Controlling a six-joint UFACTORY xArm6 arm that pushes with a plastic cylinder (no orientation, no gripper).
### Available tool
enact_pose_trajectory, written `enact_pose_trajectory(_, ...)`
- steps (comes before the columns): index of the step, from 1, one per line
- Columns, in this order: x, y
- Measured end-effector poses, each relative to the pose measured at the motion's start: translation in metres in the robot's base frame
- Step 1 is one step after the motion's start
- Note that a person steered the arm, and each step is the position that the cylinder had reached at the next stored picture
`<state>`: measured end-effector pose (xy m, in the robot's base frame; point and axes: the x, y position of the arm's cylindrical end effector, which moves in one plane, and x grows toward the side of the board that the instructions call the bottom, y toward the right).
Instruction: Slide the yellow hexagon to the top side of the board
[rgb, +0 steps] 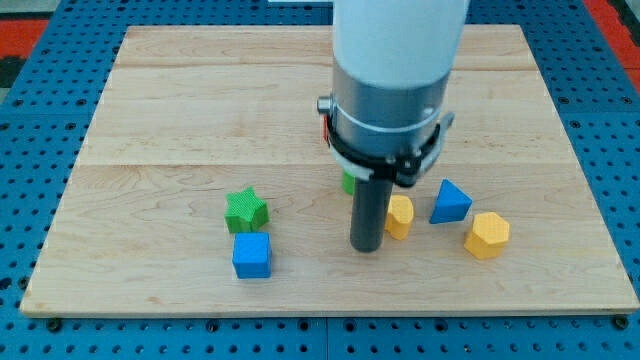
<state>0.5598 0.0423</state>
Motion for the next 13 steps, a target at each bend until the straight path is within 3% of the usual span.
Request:
enact_pose_trajectory(1,0.019,0.080)
enact_pose_trajectory(2,0.007,0.127)
enact_pose_trajectory(6,-0.085,0.165)
enact_pose_trajectory(11,-0.152,0.175)
enact_pose_trajectory(13,-0.240,0.162)
